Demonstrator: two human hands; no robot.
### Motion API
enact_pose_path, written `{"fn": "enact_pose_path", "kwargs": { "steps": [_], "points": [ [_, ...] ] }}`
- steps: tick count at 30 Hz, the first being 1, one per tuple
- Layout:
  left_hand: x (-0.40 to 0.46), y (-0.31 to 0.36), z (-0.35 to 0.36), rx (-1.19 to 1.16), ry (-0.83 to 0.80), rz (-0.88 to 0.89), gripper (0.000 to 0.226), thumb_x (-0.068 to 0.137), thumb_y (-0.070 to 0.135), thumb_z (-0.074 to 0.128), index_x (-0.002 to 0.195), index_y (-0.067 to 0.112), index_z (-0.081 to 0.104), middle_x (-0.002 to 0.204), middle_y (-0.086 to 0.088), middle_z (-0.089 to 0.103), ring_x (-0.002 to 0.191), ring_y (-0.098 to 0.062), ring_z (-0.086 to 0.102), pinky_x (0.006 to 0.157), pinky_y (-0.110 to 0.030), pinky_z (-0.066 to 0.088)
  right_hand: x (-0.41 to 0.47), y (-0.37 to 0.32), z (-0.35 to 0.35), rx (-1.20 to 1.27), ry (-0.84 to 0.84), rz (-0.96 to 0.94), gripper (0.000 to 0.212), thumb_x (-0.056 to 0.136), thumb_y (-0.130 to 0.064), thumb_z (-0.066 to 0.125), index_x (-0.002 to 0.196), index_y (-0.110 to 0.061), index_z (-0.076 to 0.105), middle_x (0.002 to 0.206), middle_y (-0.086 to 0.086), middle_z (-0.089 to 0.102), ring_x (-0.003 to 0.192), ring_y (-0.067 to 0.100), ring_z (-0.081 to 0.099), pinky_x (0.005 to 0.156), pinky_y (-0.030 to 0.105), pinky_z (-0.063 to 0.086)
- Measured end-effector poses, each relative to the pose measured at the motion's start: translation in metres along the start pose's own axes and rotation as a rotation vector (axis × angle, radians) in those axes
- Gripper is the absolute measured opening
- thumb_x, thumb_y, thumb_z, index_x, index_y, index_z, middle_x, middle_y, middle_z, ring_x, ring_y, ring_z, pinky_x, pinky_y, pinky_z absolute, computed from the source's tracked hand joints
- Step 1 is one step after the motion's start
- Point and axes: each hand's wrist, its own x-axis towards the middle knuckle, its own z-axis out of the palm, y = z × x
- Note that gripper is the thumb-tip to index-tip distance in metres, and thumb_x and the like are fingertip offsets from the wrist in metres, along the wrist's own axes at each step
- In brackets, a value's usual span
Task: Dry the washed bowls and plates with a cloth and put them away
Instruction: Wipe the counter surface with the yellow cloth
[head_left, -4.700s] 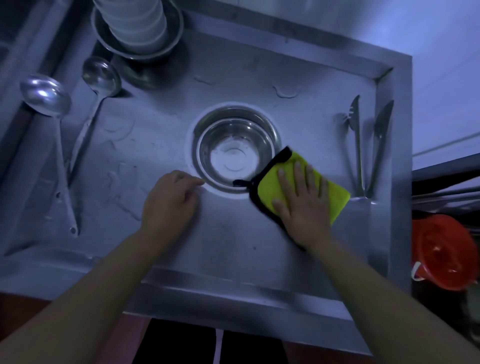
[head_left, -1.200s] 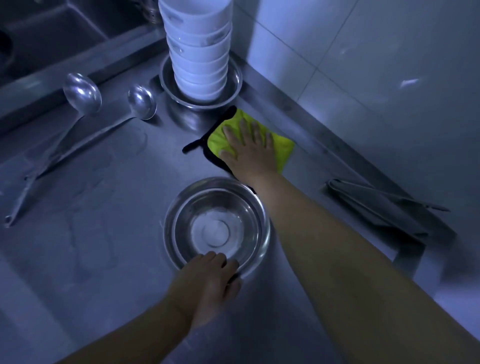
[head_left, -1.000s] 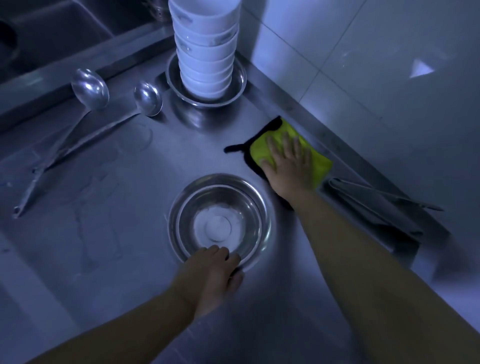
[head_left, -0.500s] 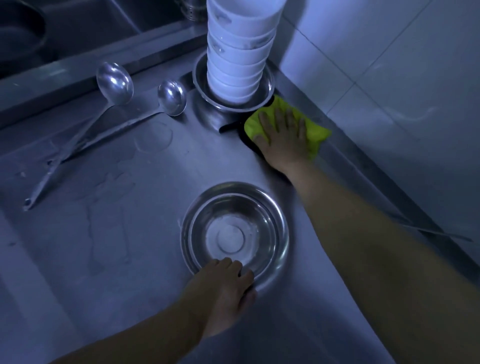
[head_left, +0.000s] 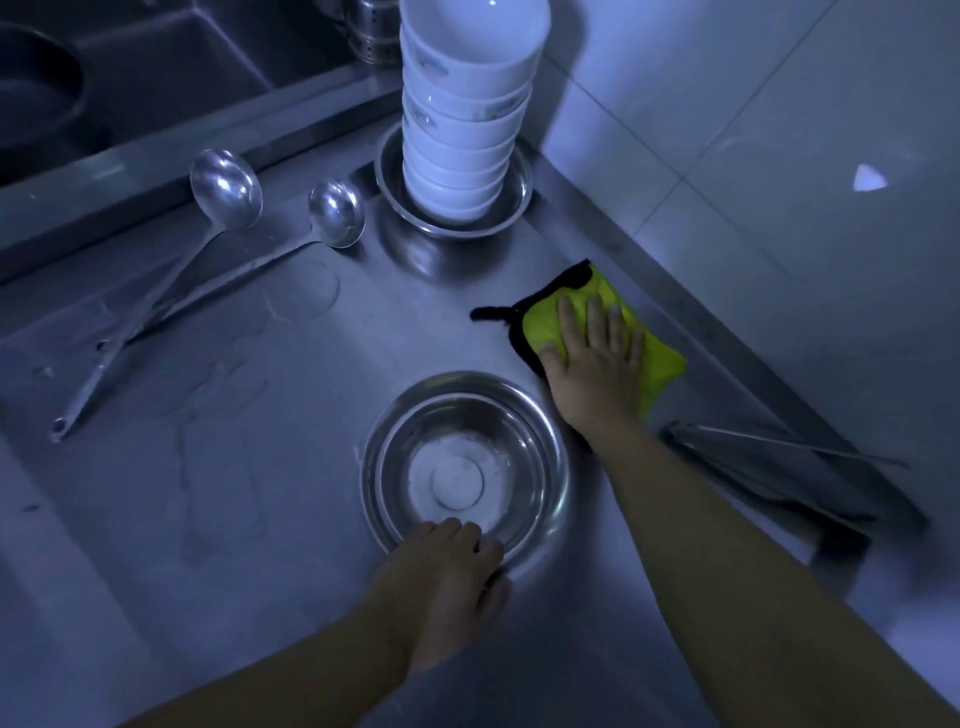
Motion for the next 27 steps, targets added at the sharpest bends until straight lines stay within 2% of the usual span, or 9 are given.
{"fn": "enact_pose_path", "kwargs": {
  "steps": [4,7,11,14,16,18,22,27],
  "points": [
    [0.0,0.0,-0.006,-0.009,0.003,-0.004,0.025,0.082,0.042,0.045,0.071,0.024,0.059,0.063,0.004,0.055,0.055,-0.017,0.053,0.05,-0.027,0.039,-0.048,0.0,0.003,-0.044,-0.035,0.071,0.063,0.098,-0.055,0.022,0.152,-0.031,0.003,0.161,0.006,0.004,0.147,0.028,0.0,0.117,0.05,-0.002],
    [0.0,0.002,-0.01,-0.016,-0.012,-0.012,0.027,0.082,0.041,0.045,0.07,0.021,0.059,0.062,0.002,0.055,0.055,-0.017,0.055,0.049,-0.029,0.041,-0.086,0.0,0.006,-0.052,-0.059,0.058,0.064,0.098,-0.053,0.027,0.152,-0.031,0.001,0.161,0.006,0.002,0.147,0.028,-0.001,0.117,0.047,-0.004],
    [-0.002,0.007,-0.015,-0.029,-0.035,-0.042,0.02,0.079,0.035,0.065,0.074,0.016,0.061,0.065,-0.002,0.056,0.06,-0.022,0.056,0.053,-0.033,0.042,-0.141,0.009,0.008,-0.027,-0.086,0.03,0.062,0.1,-0.048,0.029,0.151,-0.032,0.0,0.161,0.002,-0.004,0.148,0.024,-0.006,0.117,0.042,-0.009],
    [-0.003,0.01,-0.017,-0.046,-0.034,-0.073,0.023,0.076,0.03,0.07,0.073,0.01,0.06,0.065,-0.007,0.056,0.059,-0.027,0.055,0.055,-0.035,0.042,-0.183,0.017,0.007,0.011,-0.088,0.063,0.058,0.099,-0.048,0.024,0.151,-0.032,0.004,0.16,0.0,-0.005,0.147,0.022,-0.008,0.117,0.039,-0.01],
    [-0.005,0.013,-0.018,-0.049,-0.036,-0.086,0.025,0.08,0.031,0.061,0.073,0.007,0.06,0.065,-0.009,0.057,0.06,-0.029,0.055,0.056,-0.035,0.042,-0.213,0.018,0.006,0.042,-0.1,0.107,0.058,0.097,-0.051,0.018,0.151,-0.032,0.006,0.16,-0.001,-0.003,0.147,0.021,-0.009,0.118,0.04,-0.008],
    [-0.009,0.015,-0.02,-0.081,-0.026,-0.069,0.033,0.082,0.032,0.042,0.079,0.005,0.062,0.069,-0.01,0.058,0.063,-0.029,0.056,0.059,-0.036,0.044,-0.242,0.015,0.004,0.049,-0.104,0.142,0.06,0.096,-0.051,0.017,0.151,-0.029,0.012,0.16,0.002,0.005,0.148,0.026,-0.001,0.12,0.045,0.001],
    [-0.014,0.017,-0.025,-0.18,0.044,-0.053,0.042,0.081,0.028,0.034,0.093,0.002,0.063,0.082,-0.014,0.063,0.076,-0.033,0.06,0.069,-0.04,0.047,-0.303,0.003,0.003,0.019,-0.077,0.109,0.059,0.092,-0.045,0.036,0.147,-0.024,0.034,0.155,0.01,0.028,0.142,0.035,0.025,0.113,0.056,0.024],
    [-0.015,0.026,-0.033,-0.215,0.031,-0.051,0.052,0.081,0.034,0.031,0.101,-0.002,0.063,0.091,-0.021,0.063,0.086,-0.038,0.059,0.077,-0.044,0.046,-0.381,-0.001,0.012,0.005,-0.087,-0.02,0.064,0.089,-0.049,0.045,0.149,-0.029,0.031,0.156,0.009,0.025,0.143,0.035,0.022,0.109,0.055,0.022]
  ]
}}
